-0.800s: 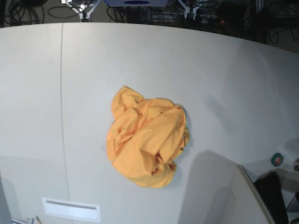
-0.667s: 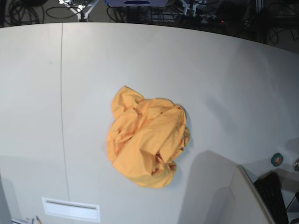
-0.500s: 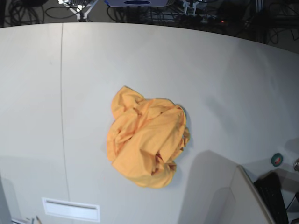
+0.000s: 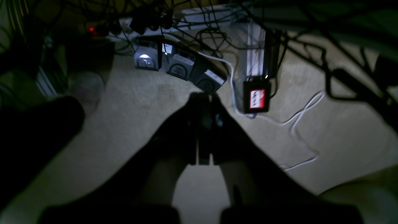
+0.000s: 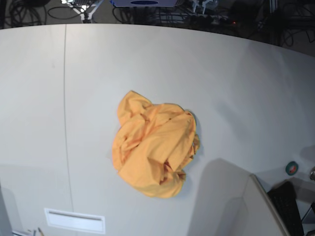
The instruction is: Layout the t-shirt on the table in an organized manner, then fold the t-shirt properly
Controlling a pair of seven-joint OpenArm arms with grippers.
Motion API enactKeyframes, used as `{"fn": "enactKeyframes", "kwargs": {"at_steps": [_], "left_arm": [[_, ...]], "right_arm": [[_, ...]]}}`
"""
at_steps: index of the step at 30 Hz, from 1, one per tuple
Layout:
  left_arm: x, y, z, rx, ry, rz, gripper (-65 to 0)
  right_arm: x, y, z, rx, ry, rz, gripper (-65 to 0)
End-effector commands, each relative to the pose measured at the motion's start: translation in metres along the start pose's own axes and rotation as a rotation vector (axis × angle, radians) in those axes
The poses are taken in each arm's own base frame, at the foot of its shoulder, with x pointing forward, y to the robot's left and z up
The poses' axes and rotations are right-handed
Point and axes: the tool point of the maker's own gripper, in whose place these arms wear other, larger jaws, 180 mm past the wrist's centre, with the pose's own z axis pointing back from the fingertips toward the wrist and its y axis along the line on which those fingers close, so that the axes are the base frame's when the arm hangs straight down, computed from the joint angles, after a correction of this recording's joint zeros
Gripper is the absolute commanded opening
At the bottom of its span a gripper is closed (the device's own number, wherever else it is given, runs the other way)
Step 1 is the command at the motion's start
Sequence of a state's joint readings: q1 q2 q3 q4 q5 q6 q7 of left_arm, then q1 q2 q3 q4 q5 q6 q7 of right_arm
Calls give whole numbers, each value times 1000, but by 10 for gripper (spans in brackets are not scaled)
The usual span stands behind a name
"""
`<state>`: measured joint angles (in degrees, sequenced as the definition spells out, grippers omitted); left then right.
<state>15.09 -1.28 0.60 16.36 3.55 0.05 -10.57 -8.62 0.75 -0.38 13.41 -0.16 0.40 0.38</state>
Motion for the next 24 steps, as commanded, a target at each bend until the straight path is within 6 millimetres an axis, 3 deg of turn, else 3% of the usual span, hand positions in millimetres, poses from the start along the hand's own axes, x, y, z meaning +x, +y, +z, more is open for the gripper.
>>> {"fn": "enactKeyframes", "kwargs": {"at_steps": [1, 7, 9, 14, 18, 24], "left_arm": [[-6, 0, 2, -1, 5, -30, -650], [-9, -3, 2, -19, 13, -115, -650], [-18, -6, 5, -27, 26, -139, -650], [-41, 21, 19, 9, 34, -177, -650], [-50, 43, 42, 49, -20, -138, -650], [-44, 77, 83, 97, -124, -76, -650]], "right_arm": [[-3, -2, 0, -9, 4, -4, -650], [-15, -1, 2, -6, 7, -6, -650], [-24, 0, 5, -6, -10, -4, -650], [-49, 2, 22, -6, -23, 0, -650], [-69, 4, 43, -6, -4, 1, -650], [-84, 2, 80, -15, -21, -8, -650]]}}
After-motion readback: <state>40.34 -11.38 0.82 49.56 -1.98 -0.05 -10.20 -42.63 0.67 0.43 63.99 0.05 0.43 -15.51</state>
